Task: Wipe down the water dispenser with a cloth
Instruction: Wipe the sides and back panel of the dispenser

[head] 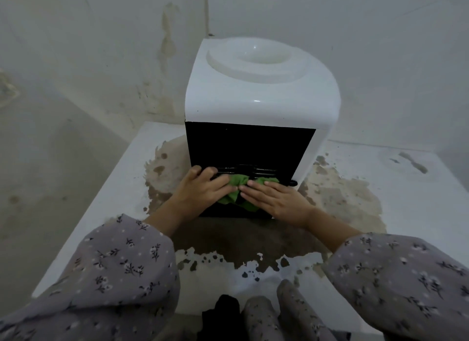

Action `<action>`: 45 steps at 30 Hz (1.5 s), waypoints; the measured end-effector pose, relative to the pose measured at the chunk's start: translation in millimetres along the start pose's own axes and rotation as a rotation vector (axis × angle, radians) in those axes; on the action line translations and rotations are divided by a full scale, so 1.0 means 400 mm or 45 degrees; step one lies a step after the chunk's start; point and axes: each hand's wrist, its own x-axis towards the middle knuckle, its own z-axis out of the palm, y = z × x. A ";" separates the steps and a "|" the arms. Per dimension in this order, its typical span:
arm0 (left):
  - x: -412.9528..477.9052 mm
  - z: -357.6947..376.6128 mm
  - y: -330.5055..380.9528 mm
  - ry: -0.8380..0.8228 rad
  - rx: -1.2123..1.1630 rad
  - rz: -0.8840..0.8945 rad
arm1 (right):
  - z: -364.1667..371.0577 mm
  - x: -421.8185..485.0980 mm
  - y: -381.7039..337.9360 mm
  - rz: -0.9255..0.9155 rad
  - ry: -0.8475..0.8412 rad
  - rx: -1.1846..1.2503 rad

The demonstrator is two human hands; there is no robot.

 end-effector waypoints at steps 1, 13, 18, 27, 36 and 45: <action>-0.016 -0.002 -0.012 -0.021 0.033 -0.016 | -0.002 0.021 -0.004 -0.008 0.010 0.019; -0.094 -0.053 -0.120 -0.171 -0.008 -0.376 | -0.027 0.217 -0.074 0.081 -0.028 0.070; -0.072 -0.037 -0.120 -0.087 -0.119 -0.244 | -0.037 0.145 -0.050 0.107 0.009 -0.028; 0.107 -0.070 -0.224 0.100 -0.158 -0.234 | -0.048 0.094 -0.078 0.321 0.035 -0.197; 0.204 -0.083 -0.281 -0.148 -0.065 -0.201 | -0.020 0.097 -0.109 0.480 0.057 -0.237; 0.262 -0.085 -0.181 -0.101 0.039 -0.275 | -0.009 0.064 -0.122 1.090 0.358 -0.088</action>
